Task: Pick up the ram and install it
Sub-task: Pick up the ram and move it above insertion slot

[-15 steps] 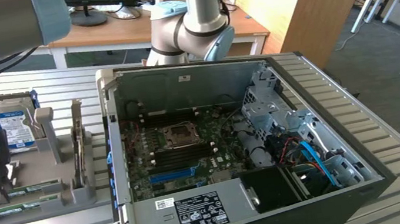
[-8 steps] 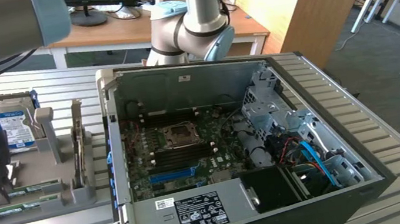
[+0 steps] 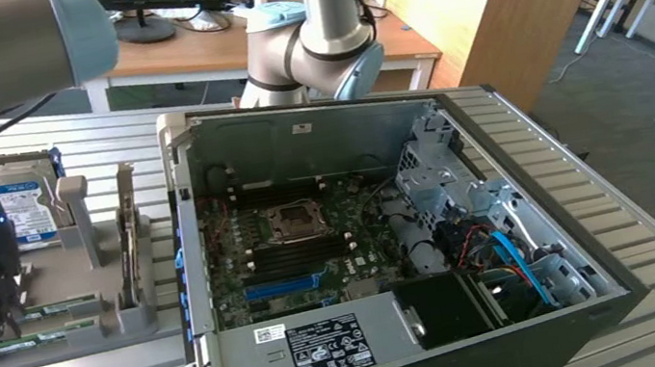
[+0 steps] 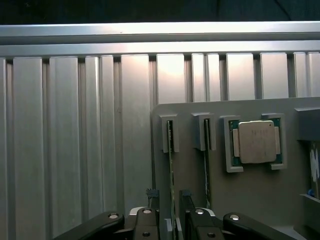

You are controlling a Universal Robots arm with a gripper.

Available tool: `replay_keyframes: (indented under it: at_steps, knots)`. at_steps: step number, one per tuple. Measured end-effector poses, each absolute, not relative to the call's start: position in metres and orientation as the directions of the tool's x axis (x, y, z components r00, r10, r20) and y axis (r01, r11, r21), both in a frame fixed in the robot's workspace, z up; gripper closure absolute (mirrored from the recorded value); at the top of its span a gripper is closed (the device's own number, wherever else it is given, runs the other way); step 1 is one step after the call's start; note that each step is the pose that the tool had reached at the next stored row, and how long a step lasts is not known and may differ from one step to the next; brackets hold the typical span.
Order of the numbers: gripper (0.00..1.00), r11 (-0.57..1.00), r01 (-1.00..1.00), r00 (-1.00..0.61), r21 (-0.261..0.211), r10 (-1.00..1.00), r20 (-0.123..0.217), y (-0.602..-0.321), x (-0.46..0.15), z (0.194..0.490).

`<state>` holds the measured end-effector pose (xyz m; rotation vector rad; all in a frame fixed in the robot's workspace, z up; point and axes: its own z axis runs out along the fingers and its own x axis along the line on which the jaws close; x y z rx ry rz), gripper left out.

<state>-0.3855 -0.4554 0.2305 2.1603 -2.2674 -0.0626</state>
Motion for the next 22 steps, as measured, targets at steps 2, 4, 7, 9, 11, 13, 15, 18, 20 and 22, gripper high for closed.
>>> replay_keyframes:
  at_steps: [2,4,7,9,11,13,15,18,20,22]
  knots:
    - [0.70,0.048,-0.998,-0.049,0.035,-0.999,-0.021,-0.455,-0.386,0.228]
    - [0.70,0.048,-0.998,-0.049,0.035,-0.999,-0.021,-0.455,-0.386,0.225]
    - [0.70,0.048,-0.998,-0.049,0.034,-0.999,-0.021,-0.455,-0.386,0.221]
    - [0.70,0.048,-0.998,-0.049,0.034,-0.999,-0.021,-0.455,-0.386,0.219]
    - [0.70,0.048,-0.998,-0.049,0.034,-0.999,-0.021,-0.455,-0.386,0.219]
    - [0.70,0.048,-0.998,-0.049,0.034,-0.999,-0.021,-0.455,-0.386,0.219]
    - [0.70,0.048,-0.998,-0.049,0.034,-0.999,-0.021,-0.454,-0.386,0.218]
    - [0.70,0.048,-0.998,-0.049,0.034,-0.999,-0.021,-0.453,-0.385,0.218]
    - [0.70,0.048,-0.998,-0.049,0.034,-0.999,-0.021,-0.453,-0.386,0.218]
    - [0.70,0.048,-0.998,-0.049,0.034,-0.999,-0.021,-0.453,-0.386,0.218]
